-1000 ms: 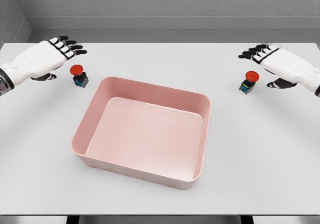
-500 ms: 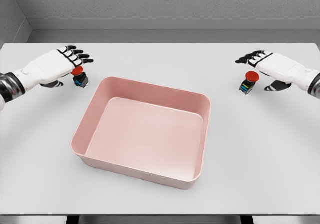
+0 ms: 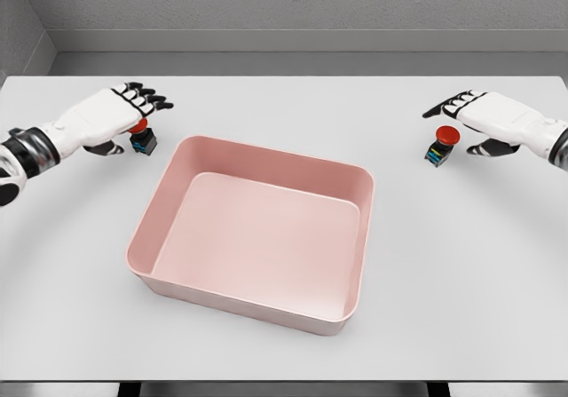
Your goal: Put the industrial switch in the basket with both arms
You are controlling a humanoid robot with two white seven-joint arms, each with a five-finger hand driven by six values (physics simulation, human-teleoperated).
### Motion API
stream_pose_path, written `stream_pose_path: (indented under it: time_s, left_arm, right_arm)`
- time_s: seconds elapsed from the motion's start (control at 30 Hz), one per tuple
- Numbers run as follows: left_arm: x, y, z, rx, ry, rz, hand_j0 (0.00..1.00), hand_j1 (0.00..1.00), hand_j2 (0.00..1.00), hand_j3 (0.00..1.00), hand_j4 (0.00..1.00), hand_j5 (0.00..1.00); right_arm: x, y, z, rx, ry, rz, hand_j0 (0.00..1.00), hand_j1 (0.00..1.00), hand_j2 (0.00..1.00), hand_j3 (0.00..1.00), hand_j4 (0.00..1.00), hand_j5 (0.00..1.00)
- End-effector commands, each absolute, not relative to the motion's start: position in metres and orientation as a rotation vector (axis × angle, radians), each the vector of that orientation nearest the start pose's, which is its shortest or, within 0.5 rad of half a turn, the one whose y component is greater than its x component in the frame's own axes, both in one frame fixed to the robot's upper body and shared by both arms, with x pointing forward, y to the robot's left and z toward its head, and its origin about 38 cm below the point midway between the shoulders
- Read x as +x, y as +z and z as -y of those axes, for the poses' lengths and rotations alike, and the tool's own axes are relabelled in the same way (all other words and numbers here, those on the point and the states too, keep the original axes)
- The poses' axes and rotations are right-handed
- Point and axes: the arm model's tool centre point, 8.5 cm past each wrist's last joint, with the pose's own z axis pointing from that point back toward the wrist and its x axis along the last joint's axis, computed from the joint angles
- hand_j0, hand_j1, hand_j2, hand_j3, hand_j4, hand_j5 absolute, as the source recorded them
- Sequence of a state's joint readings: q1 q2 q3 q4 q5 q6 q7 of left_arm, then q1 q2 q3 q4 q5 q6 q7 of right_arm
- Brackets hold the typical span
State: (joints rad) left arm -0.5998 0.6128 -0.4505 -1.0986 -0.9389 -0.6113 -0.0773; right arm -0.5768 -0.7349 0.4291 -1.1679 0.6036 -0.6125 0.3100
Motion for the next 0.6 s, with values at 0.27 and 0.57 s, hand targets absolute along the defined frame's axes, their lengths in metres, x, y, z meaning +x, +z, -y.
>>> stream_pose_path:
  time_s: [0.27, 0.57]
  left_arm:
    - [0.481, 0.154, -0.329, 0.819, -1.919, 1.436, 0.95, 0.95, 0.95, 0.95, 0.95, 0.95]
    - [0.481, 0.153, -0.326, 0.814, -1.918, 1.444, 0.80, 0.80, 0.80, 0.80, 0.80, 0.80]
  right_arm:
    - [0.464, 0.181, 0.362, -0.624, 1.831, 1.403, 0.79, 0.79, 0.79, 0.79, 0.79, 0.79]
    - [0.464, 0.177, 0.359, -0.609, 1.836, 1.396, 0.80, 0.80, 0.80, 0.80, 0.80, 0.80]
